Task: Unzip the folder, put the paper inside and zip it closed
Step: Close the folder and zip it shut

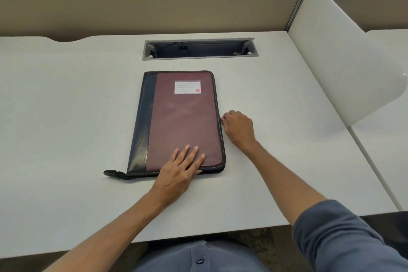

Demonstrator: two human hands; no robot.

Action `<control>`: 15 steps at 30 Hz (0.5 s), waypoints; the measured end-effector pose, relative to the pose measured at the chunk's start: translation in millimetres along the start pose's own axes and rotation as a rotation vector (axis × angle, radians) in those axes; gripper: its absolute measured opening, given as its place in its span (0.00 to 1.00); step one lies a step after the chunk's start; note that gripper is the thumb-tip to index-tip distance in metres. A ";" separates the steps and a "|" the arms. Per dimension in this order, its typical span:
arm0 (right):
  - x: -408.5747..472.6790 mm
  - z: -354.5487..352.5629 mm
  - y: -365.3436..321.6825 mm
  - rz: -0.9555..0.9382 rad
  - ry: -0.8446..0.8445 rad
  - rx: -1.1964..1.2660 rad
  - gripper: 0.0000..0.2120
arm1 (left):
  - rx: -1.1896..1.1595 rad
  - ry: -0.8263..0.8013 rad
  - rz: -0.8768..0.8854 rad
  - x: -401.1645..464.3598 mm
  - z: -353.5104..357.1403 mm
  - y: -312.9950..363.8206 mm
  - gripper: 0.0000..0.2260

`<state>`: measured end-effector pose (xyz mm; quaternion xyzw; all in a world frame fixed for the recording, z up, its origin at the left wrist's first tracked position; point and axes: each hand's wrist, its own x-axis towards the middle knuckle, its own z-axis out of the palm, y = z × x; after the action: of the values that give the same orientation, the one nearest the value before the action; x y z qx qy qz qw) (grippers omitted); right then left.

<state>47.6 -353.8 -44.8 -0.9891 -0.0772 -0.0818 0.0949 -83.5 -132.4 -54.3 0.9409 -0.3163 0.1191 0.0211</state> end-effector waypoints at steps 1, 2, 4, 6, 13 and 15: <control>6.8 0.7 1.4 -0.004 -0.004 -0.007 0.14 | 0.001 0.010 -0.004 -0.7 0.0 0.7 0.20; 13.1 1.6 2.7 -0.004 -0.009 -0.013 0.14 | -0.002 0.022 -0.007 -1.4 -0.1 1.4 0.20; 25.2 2.9 4.5 -0.005 -0.021 -0.018 0.15 | -0.020 0.044 -0.014 -2.4 -0.8 2.5 0.21; 37.4 4.0 5.6 -0.011 -0.027 -0.011 0.15 | -0.024 0.057 -0.015 -3.0 -1.7 4.0 0.22; 79.9 9.3 9.1 0.001 -0.047 0.031 0.15 | -0.005 0.067 -0.017 -4.8 0.4 5.3 0.19; 92.6 10.9 12.4 0.008 -0.047 0.032 0.15 | -0.011 0.069 -0.016 -4.1 1.5 5.6 0.19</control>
<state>141.5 -350.9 -41.2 -0.9894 -0.0769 -0.0571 0.1093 -89.7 -134.6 -57.0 0.9387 -0.3083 0.1494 0.0382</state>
